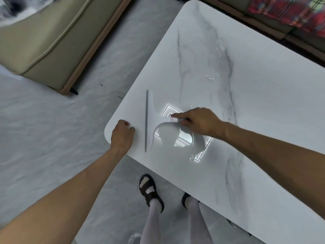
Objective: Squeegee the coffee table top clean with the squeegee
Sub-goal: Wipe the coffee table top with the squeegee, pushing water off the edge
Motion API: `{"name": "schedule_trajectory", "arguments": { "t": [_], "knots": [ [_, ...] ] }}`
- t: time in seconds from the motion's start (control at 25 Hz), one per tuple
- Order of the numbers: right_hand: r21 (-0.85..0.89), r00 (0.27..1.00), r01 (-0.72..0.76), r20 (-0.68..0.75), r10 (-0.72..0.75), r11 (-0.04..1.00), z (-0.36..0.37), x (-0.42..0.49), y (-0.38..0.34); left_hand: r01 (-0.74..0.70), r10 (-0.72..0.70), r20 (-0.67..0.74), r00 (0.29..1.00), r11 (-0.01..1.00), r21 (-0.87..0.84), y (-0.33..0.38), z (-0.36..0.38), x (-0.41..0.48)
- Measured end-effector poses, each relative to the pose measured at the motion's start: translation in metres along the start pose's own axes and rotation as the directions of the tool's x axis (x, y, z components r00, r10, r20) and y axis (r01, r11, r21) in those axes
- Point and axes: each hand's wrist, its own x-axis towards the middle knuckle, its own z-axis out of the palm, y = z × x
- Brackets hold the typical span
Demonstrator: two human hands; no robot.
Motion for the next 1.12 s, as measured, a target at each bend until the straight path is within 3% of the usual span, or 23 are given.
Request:
{"name": "schedule_trajectory", "arguments": {
  "t": [0.28, 0.4, 0.56, 0.76, 0.92, 1.12],
  "knots": [
    [0.014, 0.929, -0.344, -0.136, 0.343, 0.939, -0.056, -0.096, 0.108, -0.112, 0.108, 0.12, 0.987, 0.993, 0.022, 0.047, 0.032, 0.008],
    [0.059, 0.917, -0.345, -0.193, 0.349, 0.937, -0.082, -0.1, 0.111, -0.224, 0.188, 0.147, 0.971, 0.932, 0.287, 0.063, 0.047, 0.019],
    [0.271, 0.886, -0.291, -0.285, 0.366, 0.917, -0.111, -0.003, 0.098, -0.23, 0.189, 0.132, 0.973, 0.769, 0.597, 0.074, 0.076, 0.033],
    [0.291, 0.886, -0.289, -0.28, 0.371, 0.912, -0.106, 0.054, 0.102, -0.26, 0.172, 0.195, 0.966, 0.66, 0.705, 0.075, 0.079, 0.045],
    [0.227, 0.884, -0.354, -0.235, 0.404, 0.907, -0.075, -0.021, 0.123, -0.259, 0.123, 0.241, 0.963, 0.67, 0.695, 0.081, 0.074, 0.046],
    [0.166, 0.861, -0.49, -0.062, 0.504, 0.856, -0.065, -0.131, 0.124, -0.238, 0.066, 0.274, 0.959, 0.712, 0.661, 0.089, 0.069, 0.045]
  ]
}}
